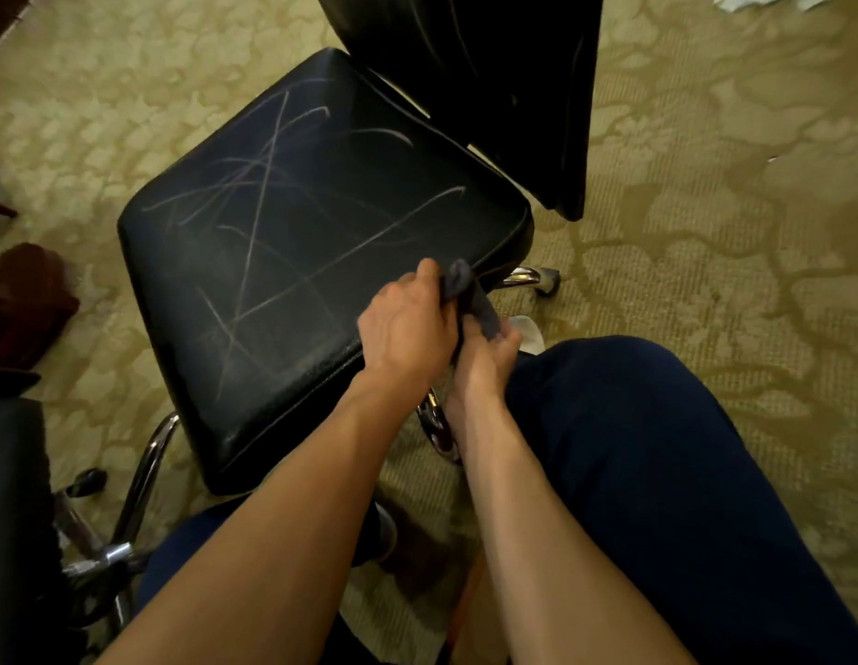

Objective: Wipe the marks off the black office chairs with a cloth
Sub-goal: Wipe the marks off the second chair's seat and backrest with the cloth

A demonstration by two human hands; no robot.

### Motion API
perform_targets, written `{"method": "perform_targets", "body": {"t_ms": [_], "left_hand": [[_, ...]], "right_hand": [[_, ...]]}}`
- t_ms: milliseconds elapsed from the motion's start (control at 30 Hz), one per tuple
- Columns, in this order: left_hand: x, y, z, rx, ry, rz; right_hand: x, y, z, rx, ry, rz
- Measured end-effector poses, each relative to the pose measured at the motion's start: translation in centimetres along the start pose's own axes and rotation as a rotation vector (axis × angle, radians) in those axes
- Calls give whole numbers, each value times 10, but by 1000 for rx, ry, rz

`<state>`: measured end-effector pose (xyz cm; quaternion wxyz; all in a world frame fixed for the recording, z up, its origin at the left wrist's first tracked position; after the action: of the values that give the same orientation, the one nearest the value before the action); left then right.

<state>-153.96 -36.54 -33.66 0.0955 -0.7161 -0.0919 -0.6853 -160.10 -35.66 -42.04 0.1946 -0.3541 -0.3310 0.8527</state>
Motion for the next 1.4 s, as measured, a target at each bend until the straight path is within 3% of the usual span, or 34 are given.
{"method": "perform_targets", "body": {"t_ms": [133, 333, 500, 667, 800, 1000, 1100, 1233, 1400], "left_hand": [[4, -15, 27, 35, -17, -14], [9, -39, 53, 100, -20, 31], [12, -12, 27, 38, -72, 56], [9, 40, -47, -81, -95, 37], [8, 88, -86, -110, 3, 155], [10, 76, -66, -136, 39, 226], [9, 55, -31, -71, -11, 265], [5, 30, -6, -92, -16, 199], [5, 48, -37, -101, 1, 84]], "right_hand": [[0, -14, -20, 55, -322, 124], [4, -32, -33, -50, -370, 202], [1, -13, -3, 94, -210, 89], [-17, 45, 58, 186, 20, -82], [-29, 71, 87, 98, 161, -24], [-15, 49, 49, 44, 104, 45], [-6, 28, 22, 34, -49, 27], [4, 12, 5, 12, -182, 25], [-6, 41, 51, 122, -38, -32]]}}
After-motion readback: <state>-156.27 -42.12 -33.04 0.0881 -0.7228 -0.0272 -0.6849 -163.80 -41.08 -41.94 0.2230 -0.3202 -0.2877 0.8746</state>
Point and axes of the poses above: each hand's wrist, its own y-axis towards the middle knuckle, its own x-axis out of the back of the hand, z = x × y, the point moved 3 cm from there along y, towards the middle knuckle, and after that the axes turned 6 degrees about y, right-handed, at the moved point
